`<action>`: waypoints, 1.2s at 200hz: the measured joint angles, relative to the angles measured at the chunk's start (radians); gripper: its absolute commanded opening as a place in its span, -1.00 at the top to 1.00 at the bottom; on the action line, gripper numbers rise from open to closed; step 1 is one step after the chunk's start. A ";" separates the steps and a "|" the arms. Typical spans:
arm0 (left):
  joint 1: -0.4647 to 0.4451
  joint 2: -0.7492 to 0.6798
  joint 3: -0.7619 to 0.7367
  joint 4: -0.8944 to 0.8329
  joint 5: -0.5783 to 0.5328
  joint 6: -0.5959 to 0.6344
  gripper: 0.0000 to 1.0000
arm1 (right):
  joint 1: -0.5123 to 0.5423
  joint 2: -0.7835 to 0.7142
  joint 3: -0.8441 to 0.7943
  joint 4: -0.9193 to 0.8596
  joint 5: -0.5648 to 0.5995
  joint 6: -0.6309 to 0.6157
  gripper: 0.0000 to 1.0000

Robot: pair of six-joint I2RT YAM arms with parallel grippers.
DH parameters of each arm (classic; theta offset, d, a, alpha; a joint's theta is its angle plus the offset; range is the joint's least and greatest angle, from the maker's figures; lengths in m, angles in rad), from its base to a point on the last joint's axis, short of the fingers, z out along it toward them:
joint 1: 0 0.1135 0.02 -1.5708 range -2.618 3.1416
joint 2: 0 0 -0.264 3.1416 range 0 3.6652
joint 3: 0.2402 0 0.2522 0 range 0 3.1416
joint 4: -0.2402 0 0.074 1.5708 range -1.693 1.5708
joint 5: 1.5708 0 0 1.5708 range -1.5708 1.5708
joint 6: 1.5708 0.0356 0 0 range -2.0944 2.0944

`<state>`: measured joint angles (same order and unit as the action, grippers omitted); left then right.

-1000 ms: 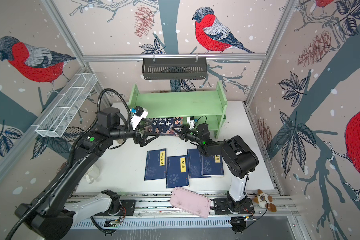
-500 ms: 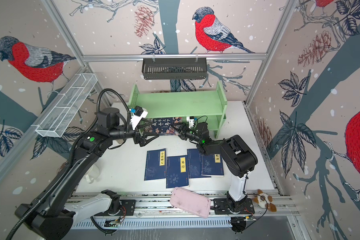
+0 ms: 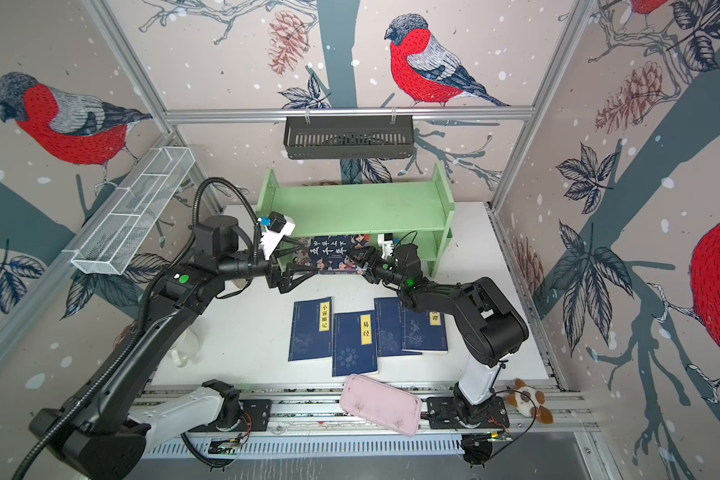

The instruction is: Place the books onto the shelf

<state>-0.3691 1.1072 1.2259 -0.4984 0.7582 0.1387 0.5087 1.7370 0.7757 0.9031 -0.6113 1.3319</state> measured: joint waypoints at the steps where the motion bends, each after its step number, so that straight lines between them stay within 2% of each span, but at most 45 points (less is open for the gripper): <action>1: 0.000 0.000 0.000 0.000 0.000 0.000 -0.94 | 0.000 0.000 0.000 -0.002 0.000 0.000 -0.42; 21: 0.000 -0.002 -0.005 0.000 0.000 0.000 -0.94 | 0.001 -0.010 0.002 -0.040 0.005 -0.007 -0.39; 65: 0.000 -0.016 -0.024 0.000 -0.035 0.010 -0.94 | 0.006 -0.019 0.035 -0.147 0.015 -0.035 -0.15; 116: 0.000 -0.093 -0.081 -0.011 -0.204 0.100 -0.92 | 0.018 0.006 0.064 -0.180 0.014 -0.045 0.18; 162: 0.000 -0.180 -0.208 -0.012 -0.402 0.142 -0.73 | 0.033 0.025 0.095 -0.183 0.021 -0.045 0.09; 194: 0.000 -0.229 -0.356 0.011 -0.505 0.124 -0.45 | 0.035 0.027 0.099 -0.175 0.026 -0.044 0.03; 240: 0.000 -0.269 -0.517 0.085 -0.602 0.032 -0.37 | 0.038 0.030 0.111 -0.176 0.033 -0.044 -0.13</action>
<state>-0.3687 0.8387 0.7086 -0.4133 0.1566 0.1711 0.5468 1.7672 0.8867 0.7273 -0.5785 1.2877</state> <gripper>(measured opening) 0.692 0.548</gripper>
